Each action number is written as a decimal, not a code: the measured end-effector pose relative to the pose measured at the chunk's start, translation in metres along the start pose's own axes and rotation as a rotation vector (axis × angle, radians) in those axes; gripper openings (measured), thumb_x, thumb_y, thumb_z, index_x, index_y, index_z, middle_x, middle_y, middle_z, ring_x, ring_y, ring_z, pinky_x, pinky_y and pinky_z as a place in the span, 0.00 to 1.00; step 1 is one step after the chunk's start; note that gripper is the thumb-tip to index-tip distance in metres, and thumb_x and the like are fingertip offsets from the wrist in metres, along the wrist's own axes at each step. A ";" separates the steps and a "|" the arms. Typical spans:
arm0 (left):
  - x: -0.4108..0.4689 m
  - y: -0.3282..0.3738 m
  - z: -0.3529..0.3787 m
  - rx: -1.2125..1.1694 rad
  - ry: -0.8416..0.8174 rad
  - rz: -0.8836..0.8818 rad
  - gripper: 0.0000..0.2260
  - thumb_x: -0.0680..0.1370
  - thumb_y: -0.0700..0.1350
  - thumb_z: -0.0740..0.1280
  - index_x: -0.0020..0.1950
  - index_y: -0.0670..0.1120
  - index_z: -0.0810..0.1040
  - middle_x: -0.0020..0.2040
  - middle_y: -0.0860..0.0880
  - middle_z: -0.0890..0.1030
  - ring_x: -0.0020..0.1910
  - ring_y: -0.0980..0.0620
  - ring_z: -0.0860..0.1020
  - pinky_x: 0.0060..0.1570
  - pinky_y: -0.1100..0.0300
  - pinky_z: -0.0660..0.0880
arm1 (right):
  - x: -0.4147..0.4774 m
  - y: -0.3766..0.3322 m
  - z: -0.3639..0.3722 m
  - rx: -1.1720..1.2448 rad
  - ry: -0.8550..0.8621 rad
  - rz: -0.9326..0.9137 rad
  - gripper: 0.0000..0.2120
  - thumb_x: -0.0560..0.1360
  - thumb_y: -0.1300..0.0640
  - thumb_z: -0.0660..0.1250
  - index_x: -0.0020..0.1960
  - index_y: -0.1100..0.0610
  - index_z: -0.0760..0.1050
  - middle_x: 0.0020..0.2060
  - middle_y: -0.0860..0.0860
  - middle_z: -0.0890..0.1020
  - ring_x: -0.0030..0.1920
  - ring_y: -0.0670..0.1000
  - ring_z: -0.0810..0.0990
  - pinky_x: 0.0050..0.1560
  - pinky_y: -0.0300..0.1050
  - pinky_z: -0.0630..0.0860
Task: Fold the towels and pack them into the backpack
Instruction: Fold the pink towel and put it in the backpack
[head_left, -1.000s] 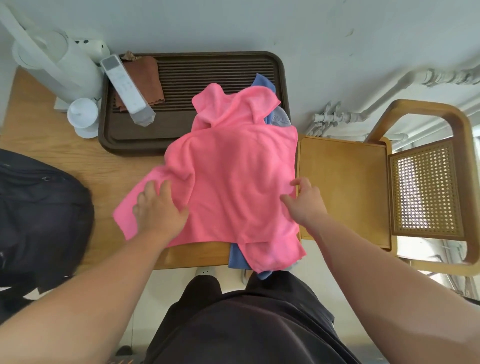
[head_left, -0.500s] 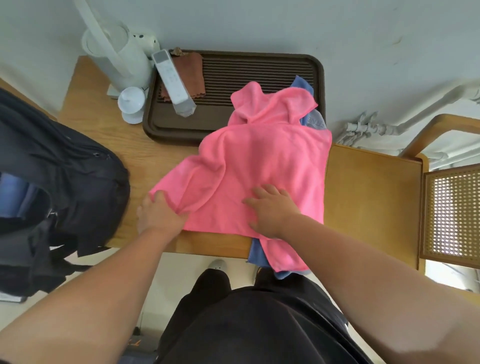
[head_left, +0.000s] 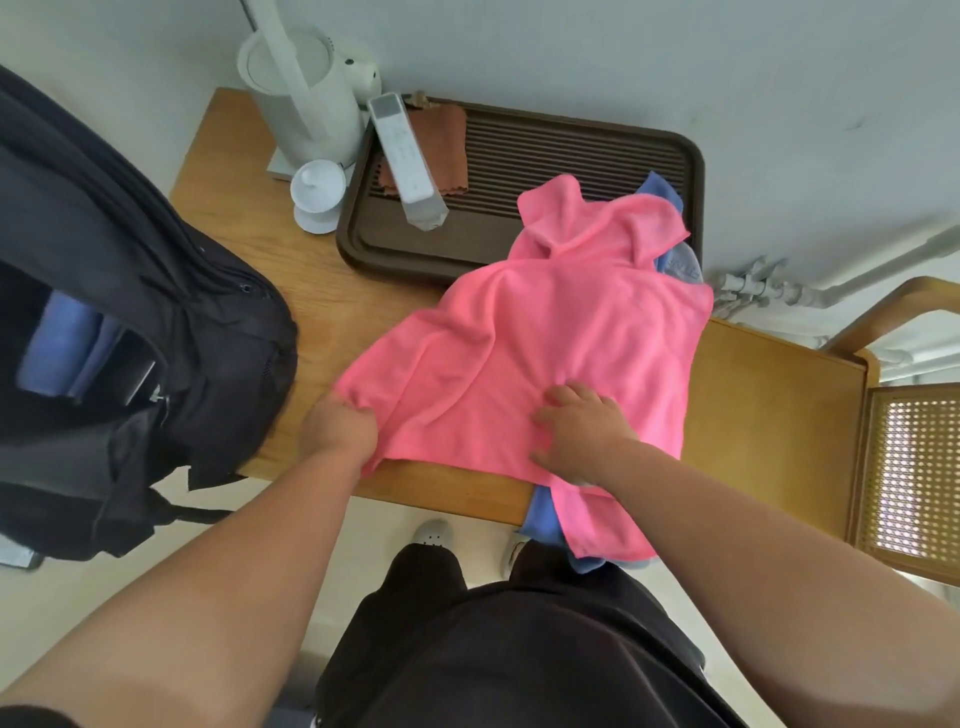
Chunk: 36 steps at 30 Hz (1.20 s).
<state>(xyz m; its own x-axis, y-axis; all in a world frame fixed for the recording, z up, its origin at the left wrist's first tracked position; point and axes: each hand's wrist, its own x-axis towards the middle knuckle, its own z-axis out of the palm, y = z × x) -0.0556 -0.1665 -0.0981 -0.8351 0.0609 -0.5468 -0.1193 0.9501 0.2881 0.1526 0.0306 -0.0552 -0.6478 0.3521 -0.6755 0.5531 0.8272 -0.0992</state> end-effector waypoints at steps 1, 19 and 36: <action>-0.002 0.002 -0.003 -0.018 -0.005 0.001 0.12 0.79 0.53 0.63 0.48 0.45 0.76 0.47 0.44 0.80 0.45 0.40 0.79 0.45 0.48 0.80 | 0.001 -0.001 -0.001 0.013 -0.009 0.008 0.29 0.76 0.37 0.62 0.74 0.45 0.67 0.77 0.49 0.61 0.78 0.56 0.54 0.75 0.56 0.58; -0.021 0.030 -0.013 -0.311 0.082 0.031 0.14 0.79 0.42 0.60 0.63 0.50 0.76 0.55 0.47 0.80 0.48 0.43 0.78 0.45 0.51 0.76 | 0.014 -0.001 -0.026 0.012 -0.052 0.000 0.27 0.77 0.35 0.61 0.72 0.45 0.70 0.70 0.50 0.72 0.71 0.58 0.66 0.69 0.54 0.68; -0.022 0.030 -0.062 -0.168 -0.330 1.110 0.15 0.81 0.38 0.62 0.64 0.49 0.80 0.60 0.53 0.82 0.60 0.59 0.77 0.61 0.73 0.67 | 0.054 -0.121 -0.098 1.248 0.005 0.178 0.06 0.73 0.57 0.72 0.41 0.59 0.78 0.34 0.59 0.78 0.34 0.54 0.74 0.33 0.46 0.70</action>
<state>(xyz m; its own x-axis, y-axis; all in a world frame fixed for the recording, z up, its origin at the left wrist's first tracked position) -0.0738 -0.1584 -0.0286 -0.3484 0.9320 -0.1000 0.4976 0.2743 0.8229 -0.0003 -0.0075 -0.0082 -0.5143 0.4198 -0.7478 0.7480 -0.2069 -0.6306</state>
